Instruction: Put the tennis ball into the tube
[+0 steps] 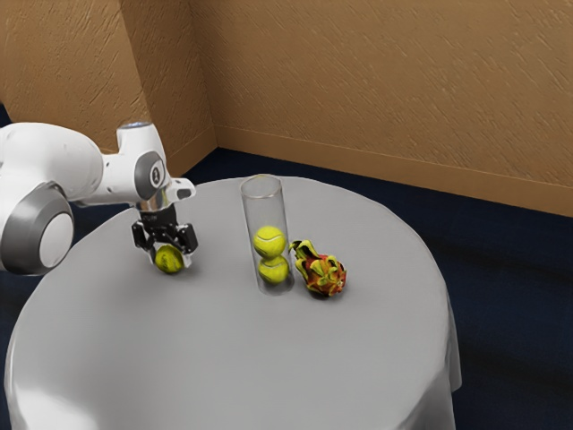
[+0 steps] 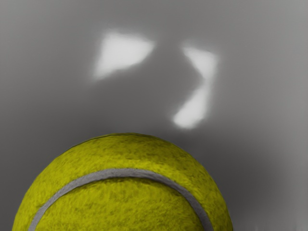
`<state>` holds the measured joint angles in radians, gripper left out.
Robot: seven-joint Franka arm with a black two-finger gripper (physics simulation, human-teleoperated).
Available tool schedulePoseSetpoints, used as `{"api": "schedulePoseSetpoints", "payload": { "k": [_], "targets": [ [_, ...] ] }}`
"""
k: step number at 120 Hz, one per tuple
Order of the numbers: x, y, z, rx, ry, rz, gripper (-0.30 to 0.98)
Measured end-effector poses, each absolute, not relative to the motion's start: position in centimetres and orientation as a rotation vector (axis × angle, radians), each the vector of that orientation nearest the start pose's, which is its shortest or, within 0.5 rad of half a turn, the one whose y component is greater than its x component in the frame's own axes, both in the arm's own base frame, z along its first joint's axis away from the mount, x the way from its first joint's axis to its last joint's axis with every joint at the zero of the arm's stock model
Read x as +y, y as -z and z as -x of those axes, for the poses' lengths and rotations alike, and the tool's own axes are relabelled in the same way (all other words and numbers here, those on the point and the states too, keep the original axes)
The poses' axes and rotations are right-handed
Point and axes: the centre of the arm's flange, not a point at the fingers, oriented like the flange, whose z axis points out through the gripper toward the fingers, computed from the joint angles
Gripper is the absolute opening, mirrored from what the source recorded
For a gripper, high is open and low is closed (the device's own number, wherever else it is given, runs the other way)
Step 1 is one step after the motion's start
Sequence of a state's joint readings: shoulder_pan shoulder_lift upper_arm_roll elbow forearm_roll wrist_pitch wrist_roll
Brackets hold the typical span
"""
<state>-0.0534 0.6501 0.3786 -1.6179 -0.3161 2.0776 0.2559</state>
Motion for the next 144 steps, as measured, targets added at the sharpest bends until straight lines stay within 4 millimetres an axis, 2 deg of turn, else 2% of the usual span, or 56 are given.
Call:
{"api": "schedulePoseSetpoints", "payload": {
  "k": [23, 52, 83, 99, 120, 136, 144],
  "targets": [
    [17.1, -24.6, -65.1, -0.307, -0.193, 3.199, 0.65],
    [17.3, -24.4, -65.0, -0.306, -0.189, 3.202, 0.46],
    [16.9, -25.4, -65.4, -0.289, -0.157, 3.201, 0.41],
    [14.6, -30.6, -66.0, -0.224, -0.042, 3.215, 0.39],
    [11.2, -39.7, -65.5, -0.103, 0.104, 3.223, 0.38],
    [7.0, -45.7, -66.6, 0.044, 0.167, 3.216, 0.38],
    [5.3, -48.0, -66.9, 0.100, 0.174, 3.211, 0.38]
  ]
}}
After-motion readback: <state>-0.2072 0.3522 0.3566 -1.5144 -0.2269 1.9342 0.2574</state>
